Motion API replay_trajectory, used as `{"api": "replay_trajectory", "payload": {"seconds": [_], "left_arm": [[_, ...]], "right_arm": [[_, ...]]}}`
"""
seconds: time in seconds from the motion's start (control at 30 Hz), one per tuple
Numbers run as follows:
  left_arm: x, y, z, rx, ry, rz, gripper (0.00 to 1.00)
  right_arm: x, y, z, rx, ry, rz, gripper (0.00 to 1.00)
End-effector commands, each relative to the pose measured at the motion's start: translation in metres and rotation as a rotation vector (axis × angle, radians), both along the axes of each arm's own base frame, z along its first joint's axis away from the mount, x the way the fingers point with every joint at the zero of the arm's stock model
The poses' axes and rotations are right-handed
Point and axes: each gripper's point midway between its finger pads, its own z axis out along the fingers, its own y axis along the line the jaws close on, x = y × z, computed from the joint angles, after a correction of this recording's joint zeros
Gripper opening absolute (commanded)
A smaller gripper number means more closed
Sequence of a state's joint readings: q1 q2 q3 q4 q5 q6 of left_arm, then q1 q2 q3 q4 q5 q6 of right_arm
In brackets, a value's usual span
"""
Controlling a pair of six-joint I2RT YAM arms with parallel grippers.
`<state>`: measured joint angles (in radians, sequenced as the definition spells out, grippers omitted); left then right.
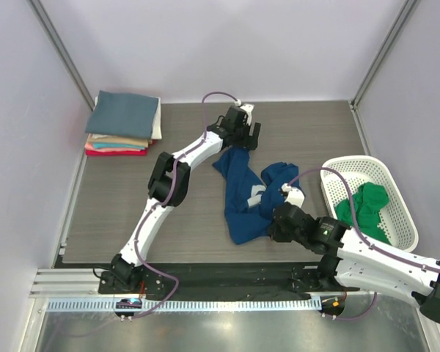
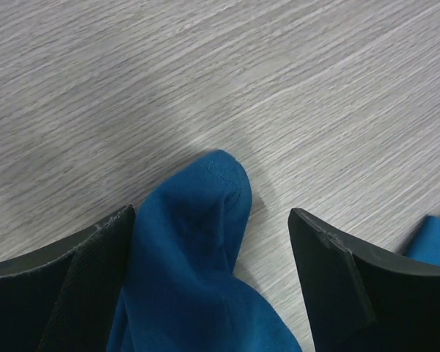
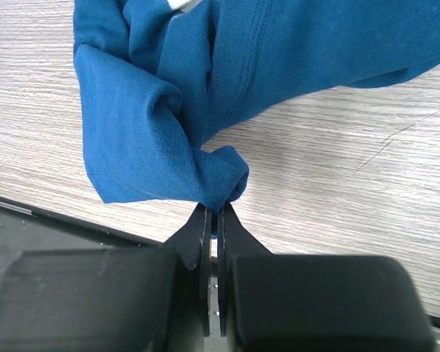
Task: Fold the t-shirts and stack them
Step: Flatten the tshirt out
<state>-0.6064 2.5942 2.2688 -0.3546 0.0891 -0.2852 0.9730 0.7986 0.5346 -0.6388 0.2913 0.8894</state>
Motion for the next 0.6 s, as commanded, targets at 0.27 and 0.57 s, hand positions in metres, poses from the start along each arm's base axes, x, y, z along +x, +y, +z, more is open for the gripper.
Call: {"api": "replay_trajectory", "payload": {"seconds": [0.27, 0.57], "left_arm": [[0.026, 0.024, 0.072, 0.159, -0.172, 0.124, 0.0], [-0.032, 0.173, 0.321, 0.087, -0.368, 0.453, 0.0]], "right_arm": [[0.023, 0.009, 0.046, 0.047, -0.099, -0.021, 0.01], [0.12, 0.022, 0.259, 0.124, -0.409, -0.053, 0.01]]}}
